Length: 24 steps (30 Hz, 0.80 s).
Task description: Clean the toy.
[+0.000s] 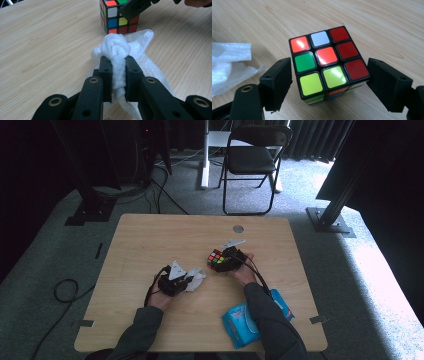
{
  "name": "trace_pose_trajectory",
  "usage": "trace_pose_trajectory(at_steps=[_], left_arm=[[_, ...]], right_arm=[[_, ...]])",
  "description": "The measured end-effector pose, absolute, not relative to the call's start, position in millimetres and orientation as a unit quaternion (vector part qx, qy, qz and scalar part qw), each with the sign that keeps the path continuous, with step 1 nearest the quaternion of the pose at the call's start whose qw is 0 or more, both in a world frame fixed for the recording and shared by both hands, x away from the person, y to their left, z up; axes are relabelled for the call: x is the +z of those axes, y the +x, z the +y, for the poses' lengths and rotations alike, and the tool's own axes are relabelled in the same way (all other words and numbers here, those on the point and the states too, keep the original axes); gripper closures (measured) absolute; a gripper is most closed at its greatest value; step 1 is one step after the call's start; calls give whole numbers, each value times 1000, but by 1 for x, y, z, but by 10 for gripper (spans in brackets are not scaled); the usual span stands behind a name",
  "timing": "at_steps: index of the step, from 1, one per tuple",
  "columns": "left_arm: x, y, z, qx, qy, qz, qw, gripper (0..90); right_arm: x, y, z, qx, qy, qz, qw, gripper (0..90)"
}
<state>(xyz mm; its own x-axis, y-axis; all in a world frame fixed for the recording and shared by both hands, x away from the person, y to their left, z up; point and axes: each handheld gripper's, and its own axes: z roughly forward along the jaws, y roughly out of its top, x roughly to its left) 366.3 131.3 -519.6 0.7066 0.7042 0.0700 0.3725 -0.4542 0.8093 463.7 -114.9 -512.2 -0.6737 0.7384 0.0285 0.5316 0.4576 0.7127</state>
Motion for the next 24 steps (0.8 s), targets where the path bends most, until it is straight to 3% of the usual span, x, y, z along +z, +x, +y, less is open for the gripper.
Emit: trace_pose_trajectory(at_steps=[13,24], left_arm=[[-519,366,132,203,828,324,409,790],[-519,366,132,204,827,326,411,790]], right_arm=[[-515,464,-113,342,367,852,148,337],[-512,460,-112,351,361,850,155,342]])
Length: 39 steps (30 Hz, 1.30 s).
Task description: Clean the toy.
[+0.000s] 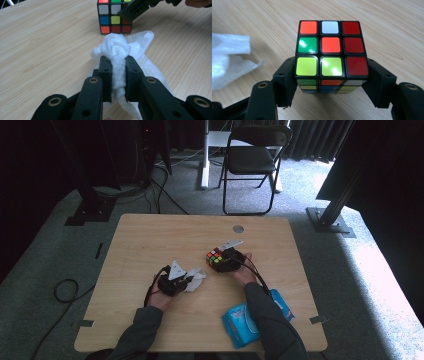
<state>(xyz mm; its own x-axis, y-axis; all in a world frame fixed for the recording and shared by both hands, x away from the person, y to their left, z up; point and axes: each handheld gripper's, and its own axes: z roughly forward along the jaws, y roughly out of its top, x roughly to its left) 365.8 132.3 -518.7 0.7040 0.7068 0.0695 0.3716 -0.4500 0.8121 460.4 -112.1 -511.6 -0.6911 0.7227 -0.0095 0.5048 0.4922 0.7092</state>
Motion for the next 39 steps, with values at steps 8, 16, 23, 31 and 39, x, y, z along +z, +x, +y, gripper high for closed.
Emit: trace_pose_trajectory(at_steps=[8,16,23,31,39], left_arm=[[-517,366,133,206,826,327,410,791],[-513,368,134,206,824,329,414,792],[-507,370,135,211,820,331,416,803],[-492,376,132,217,815,329,425,810],[-480,386,125,223,812,327,430,814]], right_arm=[[-509,454,-109,365,343,853,145,342],[-508,450,-107,369,328,858,139,342],[-507,445,-104,370,315,863,138,342],[-506,440,-102,375,302,866,136,342],[-505,439,-101,377,300,866,137,342]])
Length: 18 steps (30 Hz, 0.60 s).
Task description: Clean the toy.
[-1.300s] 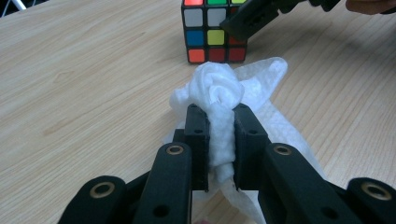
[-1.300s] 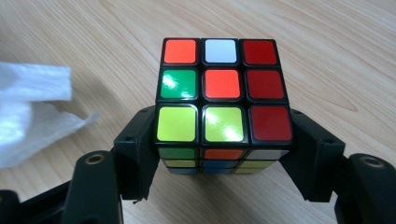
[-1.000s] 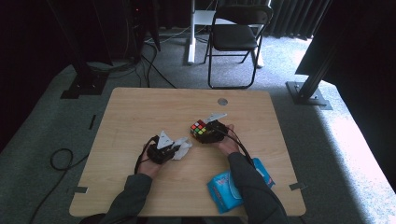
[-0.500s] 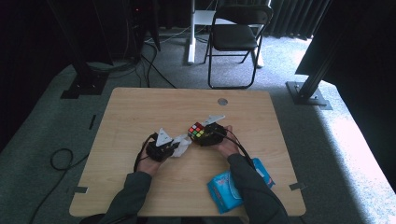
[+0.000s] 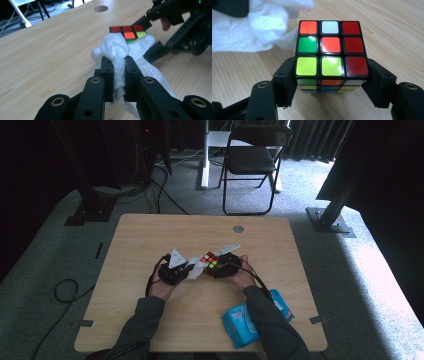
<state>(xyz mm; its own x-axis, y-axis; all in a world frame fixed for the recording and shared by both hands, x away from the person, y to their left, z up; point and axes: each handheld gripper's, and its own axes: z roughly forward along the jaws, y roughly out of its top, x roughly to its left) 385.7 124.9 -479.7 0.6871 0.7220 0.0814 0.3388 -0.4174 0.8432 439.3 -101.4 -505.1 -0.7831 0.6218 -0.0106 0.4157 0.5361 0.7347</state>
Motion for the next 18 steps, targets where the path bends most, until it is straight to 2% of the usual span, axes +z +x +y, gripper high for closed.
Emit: trace_pose_trajectory(at_steps=[18], left_arm=[[-460,407,110,243,797,340,435,818]], right_arm=[[-505,436,-99,381,292,866,139,342]])
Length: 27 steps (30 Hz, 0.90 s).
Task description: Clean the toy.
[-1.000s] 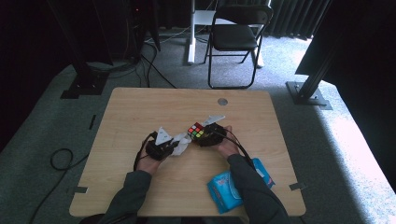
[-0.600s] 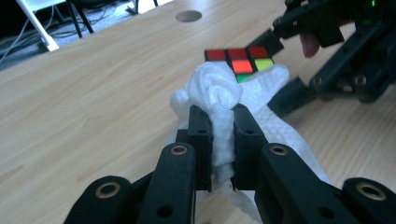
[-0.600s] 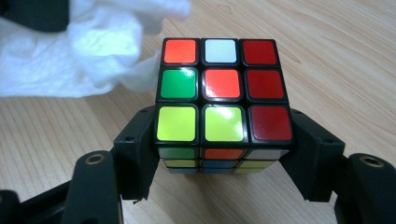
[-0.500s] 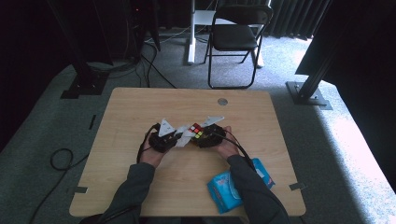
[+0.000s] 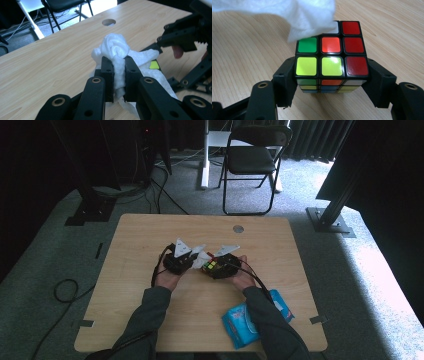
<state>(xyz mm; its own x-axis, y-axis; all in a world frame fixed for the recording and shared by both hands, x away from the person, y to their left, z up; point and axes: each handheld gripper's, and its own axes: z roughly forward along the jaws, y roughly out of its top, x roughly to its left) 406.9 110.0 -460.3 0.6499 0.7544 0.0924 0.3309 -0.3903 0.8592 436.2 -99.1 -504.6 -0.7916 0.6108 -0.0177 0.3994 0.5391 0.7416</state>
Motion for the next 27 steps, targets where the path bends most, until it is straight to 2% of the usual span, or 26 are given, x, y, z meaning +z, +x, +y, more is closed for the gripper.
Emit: trace_pose_trajectory(at_steps=[12,27], left_arm=[[-475,416,94,235,814,343,406,818],[-476,411,88,242,820,331,399,818]], right_arm=[[-502,434,-99,397,283,863,134,342],[-502,434,-99,396,285,862,139,343]])
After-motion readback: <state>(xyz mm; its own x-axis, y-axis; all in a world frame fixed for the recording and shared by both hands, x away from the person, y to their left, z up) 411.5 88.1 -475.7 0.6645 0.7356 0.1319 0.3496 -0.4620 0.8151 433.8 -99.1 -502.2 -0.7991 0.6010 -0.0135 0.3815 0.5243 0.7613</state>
